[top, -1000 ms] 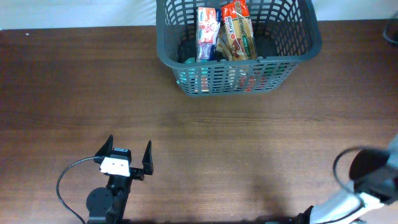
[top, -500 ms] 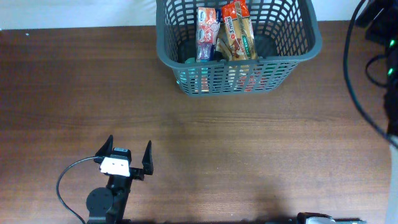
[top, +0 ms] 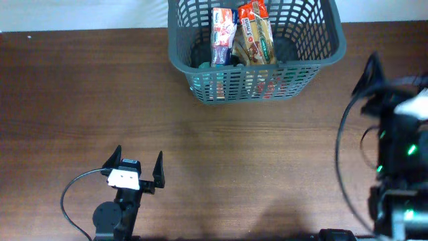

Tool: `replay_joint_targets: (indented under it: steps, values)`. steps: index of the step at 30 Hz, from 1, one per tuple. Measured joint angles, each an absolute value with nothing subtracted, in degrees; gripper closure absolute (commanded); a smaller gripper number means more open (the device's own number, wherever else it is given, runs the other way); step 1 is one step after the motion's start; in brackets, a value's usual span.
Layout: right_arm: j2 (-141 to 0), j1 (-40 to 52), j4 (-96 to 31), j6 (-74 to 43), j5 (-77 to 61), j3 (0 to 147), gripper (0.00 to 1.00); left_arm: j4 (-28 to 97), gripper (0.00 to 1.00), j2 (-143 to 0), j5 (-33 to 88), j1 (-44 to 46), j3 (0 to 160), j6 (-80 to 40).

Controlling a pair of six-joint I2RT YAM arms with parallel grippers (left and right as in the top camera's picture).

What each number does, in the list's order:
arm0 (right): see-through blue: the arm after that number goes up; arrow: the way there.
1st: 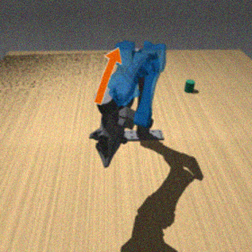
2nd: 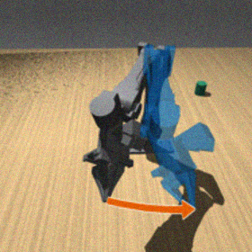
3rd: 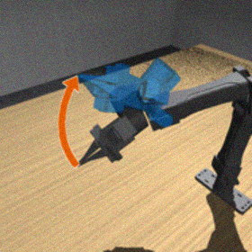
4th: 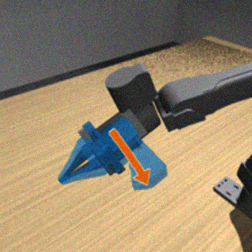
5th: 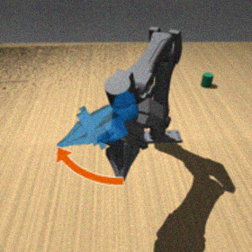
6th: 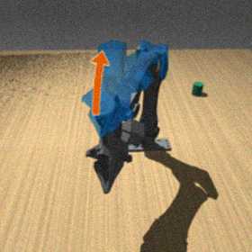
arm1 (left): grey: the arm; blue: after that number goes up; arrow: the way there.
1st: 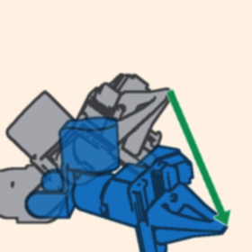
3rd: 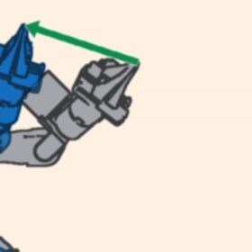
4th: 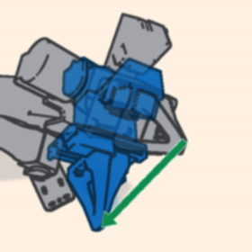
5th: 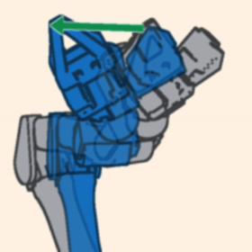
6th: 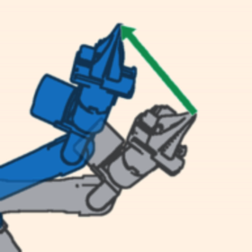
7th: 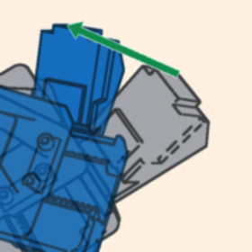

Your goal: Pack container

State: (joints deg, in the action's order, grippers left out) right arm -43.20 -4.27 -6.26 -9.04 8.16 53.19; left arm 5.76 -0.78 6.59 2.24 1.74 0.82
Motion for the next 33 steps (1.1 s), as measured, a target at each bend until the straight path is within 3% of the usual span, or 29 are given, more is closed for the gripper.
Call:
replay_joint_targets:
  steps: [14,33]
  values:
    - [-18.74,-4.23,11.18,-9.04,3.29,16.91,0.01,5.76,0.01,-0.80,6.59,2.24,1.72,0.82]
    - [-4.62,-4.23,11.64,-9.06,2.42,4.84,0.01,5.76,0.01,-0.80,6.57,2.24,1.72,0.84]
